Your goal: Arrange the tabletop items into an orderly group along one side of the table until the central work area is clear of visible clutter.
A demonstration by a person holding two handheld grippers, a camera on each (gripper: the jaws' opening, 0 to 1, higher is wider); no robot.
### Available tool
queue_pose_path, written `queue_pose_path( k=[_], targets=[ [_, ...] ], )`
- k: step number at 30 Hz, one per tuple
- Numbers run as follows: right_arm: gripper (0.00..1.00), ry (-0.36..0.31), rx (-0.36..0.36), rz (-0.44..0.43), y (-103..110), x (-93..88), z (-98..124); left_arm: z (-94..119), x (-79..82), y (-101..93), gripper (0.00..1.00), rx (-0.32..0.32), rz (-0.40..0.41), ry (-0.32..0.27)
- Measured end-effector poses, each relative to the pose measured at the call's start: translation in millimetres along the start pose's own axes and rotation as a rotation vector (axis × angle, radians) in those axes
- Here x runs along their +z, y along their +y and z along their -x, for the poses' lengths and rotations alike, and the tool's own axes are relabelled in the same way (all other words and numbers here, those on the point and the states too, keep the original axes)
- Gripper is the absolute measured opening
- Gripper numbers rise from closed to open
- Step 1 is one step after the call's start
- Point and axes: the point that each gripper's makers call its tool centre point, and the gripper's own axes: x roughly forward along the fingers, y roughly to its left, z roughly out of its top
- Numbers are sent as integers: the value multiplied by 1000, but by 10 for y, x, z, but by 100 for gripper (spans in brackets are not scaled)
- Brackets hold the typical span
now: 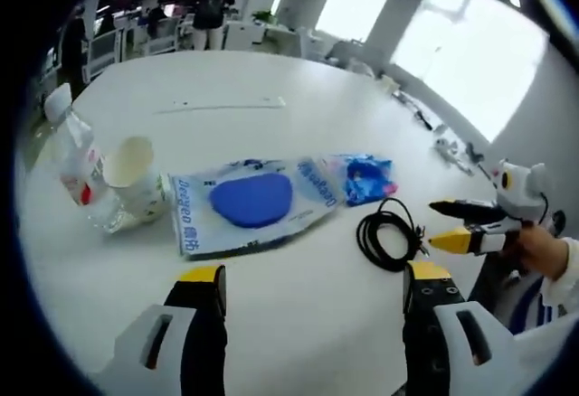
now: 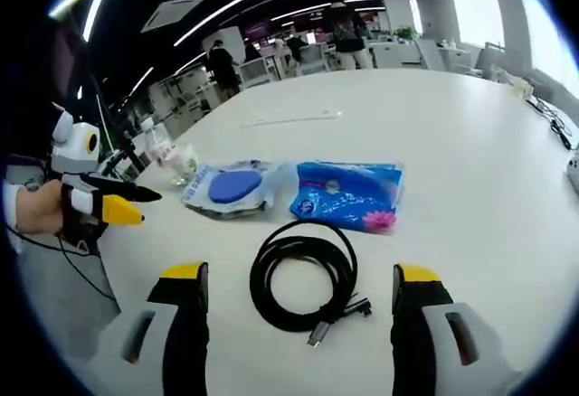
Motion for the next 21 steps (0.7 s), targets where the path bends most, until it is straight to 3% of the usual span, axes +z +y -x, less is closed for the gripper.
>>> queue_pose_path(
  k=[7, 16, 21],
  targets=[
    [82, 3, -5, 12, 104, -15, 46, 230, -90, 191, 76, 13, -19, 10],
    [83, -6, -37, 7, 18, 29, 162, 550, -164, 418, 77, 29, -29, -1],
    [83, 0, -36, 21, 106, -16, 245, 710, -255, 547, 77, 32, -23, -2]
  ],
)
